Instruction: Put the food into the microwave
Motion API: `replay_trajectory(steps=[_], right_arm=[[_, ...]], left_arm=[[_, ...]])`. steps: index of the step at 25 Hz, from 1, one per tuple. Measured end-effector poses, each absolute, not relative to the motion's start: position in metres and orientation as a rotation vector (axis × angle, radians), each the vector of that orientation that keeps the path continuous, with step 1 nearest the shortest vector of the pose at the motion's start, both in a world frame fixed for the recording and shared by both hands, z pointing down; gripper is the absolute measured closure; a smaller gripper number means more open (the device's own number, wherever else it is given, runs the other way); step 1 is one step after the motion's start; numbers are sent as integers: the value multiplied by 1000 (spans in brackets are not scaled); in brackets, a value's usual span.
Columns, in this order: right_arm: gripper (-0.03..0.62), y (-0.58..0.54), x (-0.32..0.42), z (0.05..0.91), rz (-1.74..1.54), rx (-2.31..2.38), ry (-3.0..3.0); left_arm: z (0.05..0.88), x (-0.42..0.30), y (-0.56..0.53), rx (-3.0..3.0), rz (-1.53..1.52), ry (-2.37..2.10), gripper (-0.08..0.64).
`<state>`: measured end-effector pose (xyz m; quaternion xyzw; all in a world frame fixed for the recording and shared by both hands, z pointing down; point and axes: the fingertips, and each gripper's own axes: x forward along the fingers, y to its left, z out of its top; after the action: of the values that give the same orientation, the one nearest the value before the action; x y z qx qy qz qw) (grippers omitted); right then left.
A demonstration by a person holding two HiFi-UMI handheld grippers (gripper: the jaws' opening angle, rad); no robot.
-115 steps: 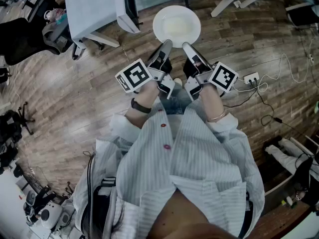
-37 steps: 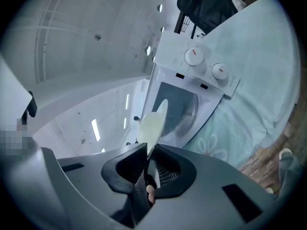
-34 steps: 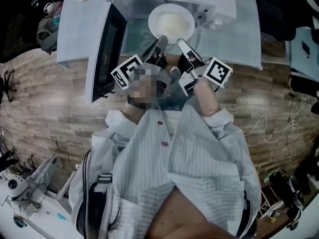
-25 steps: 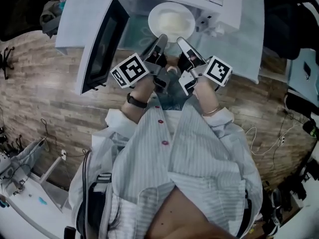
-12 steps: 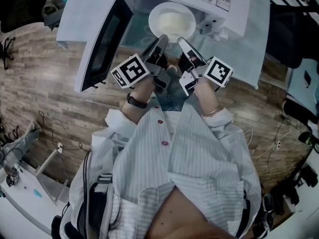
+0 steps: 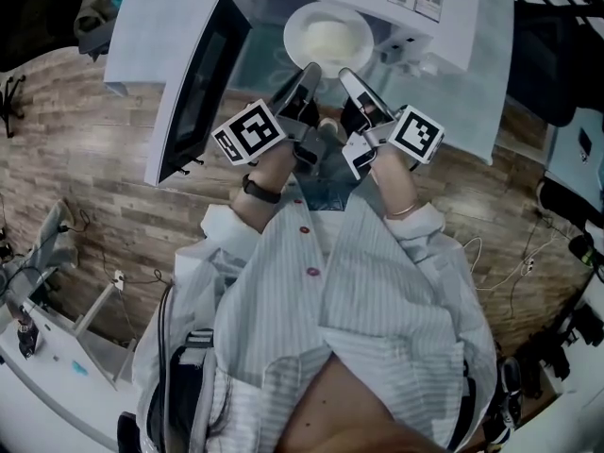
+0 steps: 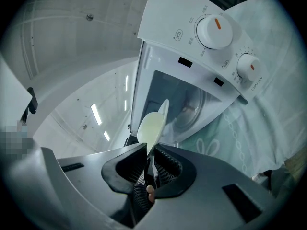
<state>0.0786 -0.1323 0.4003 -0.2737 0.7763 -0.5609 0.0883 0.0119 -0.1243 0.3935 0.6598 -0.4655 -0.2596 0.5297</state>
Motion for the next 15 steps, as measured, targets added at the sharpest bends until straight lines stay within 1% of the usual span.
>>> replay_trajectory(steps=[8,15], right_arm=[[534,-138,79,412,-1686,-853,2281],[534,-156,63,436,-1712,-857,2273]], left_arm=[[403,11,-130,1580,-601,-1112,519],[428,-5,-148,1565,-582,-1124,515]])
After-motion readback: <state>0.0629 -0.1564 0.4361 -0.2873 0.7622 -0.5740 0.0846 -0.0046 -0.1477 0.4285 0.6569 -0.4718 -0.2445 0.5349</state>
